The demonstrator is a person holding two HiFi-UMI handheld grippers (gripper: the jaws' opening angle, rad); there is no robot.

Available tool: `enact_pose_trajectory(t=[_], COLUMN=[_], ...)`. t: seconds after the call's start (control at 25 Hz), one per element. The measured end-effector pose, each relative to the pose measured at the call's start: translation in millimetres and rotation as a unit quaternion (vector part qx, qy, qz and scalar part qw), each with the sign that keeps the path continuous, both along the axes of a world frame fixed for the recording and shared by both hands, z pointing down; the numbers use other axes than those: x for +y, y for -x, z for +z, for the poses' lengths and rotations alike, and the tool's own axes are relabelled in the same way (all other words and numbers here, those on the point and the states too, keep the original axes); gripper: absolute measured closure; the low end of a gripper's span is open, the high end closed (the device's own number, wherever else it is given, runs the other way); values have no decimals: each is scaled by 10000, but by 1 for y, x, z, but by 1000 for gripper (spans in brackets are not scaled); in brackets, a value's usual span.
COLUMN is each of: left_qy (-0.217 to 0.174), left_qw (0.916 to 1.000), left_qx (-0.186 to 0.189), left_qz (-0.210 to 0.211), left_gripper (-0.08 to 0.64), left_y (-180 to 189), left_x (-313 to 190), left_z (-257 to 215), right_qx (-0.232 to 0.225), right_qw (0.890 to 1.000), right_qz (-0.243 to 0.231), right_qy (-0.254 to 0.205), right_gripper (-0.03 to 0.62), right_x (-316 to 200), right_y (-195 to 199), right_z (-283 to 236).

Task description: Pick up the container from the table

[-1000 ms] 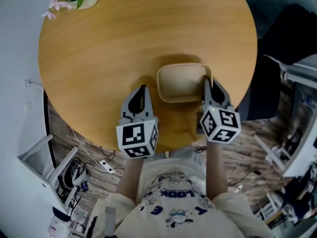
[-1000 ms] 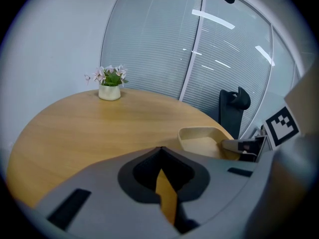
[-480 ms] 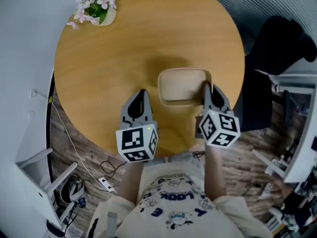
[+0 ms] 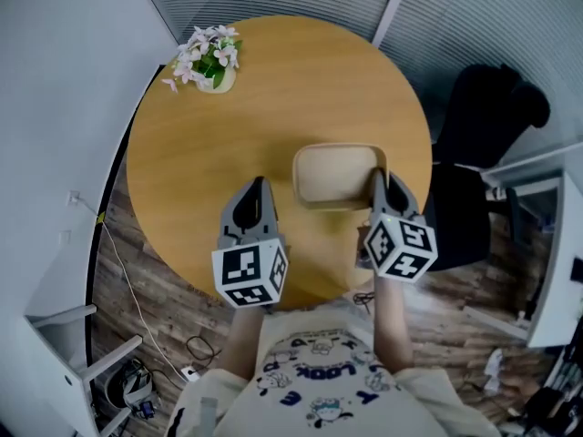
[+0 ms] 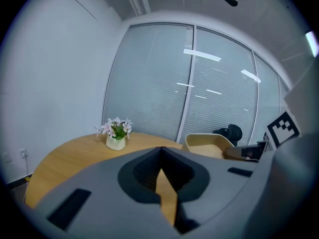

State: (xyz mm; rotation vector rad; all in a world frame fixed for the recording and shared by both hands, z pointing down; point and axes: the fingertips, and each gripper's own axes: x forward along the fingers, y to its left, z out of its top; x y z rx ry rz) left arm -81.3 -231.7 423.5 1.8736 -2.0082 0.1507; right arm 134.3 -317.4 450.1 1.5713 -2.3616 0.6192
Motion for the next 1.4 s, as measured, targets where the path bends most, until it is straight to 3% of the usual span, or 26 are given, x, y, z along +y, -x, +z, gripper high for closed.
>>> enact_pose_trajectory(t=[0.68, 1.4], left_qy=[-956, -1145], left_qw=[9951, 9928], left_qx=[-257, -348], left_qz=[18, 17], left_gripper=[558, 558], left_y=[13, 13], left_x=[4, 1], left_z=[-84, -103], right_qx=[-328, -379], right_qw=[9951, 9928], right_qz=[166, 138], right_qy=[-915, -1130], right_gripper=[578, 578], right_x=[3, 0], right_y=[7, 6], right_z=[-90, -111])
